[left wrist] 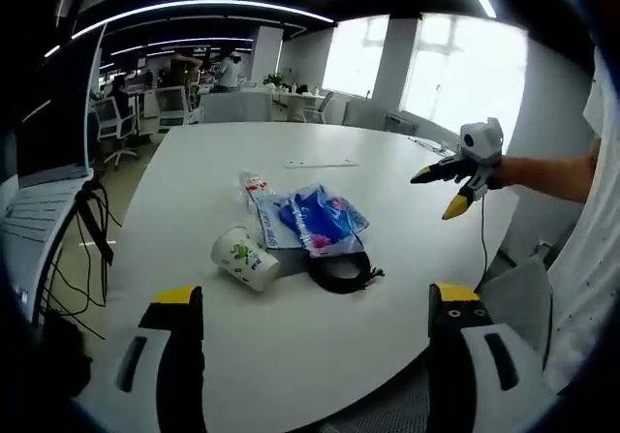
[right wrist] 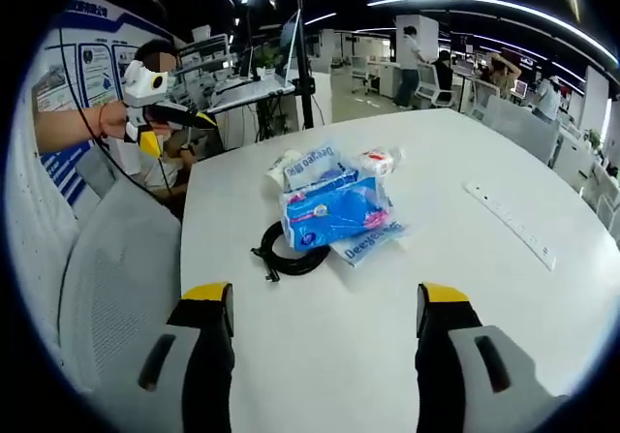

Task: Arrange the tabletop items into an orderly group along one side of the table until the central work area is clear of visible clutter.

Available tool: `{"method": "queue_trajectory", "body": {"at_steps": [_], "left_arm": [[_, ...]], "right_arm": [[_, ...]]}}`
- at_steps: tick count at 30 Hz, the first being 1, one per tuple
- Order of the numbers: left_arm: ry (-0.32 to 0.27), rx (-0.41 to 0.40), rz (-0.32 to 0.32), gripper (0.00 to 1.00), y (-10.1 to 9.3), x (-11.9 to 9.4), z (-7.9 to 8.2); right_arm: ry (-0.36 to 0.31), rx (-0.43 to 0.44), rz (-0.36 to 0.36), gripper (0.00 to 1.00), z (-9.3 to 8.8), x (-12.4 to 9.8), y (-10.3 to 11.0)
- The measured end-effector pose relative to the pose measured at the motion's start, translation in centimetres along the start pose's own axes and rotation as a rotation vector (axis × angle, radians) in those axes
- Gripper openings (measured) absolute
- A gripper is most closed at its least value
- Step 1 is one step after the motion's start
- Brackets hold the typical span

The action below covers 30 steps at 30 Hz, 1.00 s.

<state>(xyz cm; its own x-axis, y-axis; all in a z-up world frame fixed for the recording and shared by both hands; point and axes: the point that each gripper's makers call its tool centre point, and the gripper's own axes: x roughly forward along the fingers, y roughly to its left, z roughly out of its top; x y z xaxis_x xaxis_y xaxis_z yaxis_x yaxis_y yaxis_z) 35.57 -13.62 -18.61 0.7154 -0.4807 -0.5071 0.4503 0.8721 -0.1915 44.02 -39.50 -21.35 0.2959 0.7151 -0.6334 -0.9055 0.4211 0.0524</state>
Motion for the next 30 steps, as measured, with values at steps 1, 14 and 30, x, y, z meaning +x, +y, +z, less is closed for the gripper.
{"method": "queue_trajectory", "body": {"at_steps": [1, 14, 30], "left_arm": [[-0.002, 0.000, 0.000, 1.00, 0.0, 0.1, 0.0], [-0.028, 0.006, 0.000, 0.99, -0.4, 0.3, 1.3], [-0.061, 0.008, 0.002, 0.99, -0.4, 0.9, 2.9]], "right_arm": [[-0.002, -0.001, 0.001, 0.77, 0.1, 0.1, -0.1], [-0.011, -0.026, 0.015, 0.75, 1.7, 1.6, -1.0], [-0.020, -0.055, 0.043, 0.73, 3.5, 3.7, -2.2]]}}
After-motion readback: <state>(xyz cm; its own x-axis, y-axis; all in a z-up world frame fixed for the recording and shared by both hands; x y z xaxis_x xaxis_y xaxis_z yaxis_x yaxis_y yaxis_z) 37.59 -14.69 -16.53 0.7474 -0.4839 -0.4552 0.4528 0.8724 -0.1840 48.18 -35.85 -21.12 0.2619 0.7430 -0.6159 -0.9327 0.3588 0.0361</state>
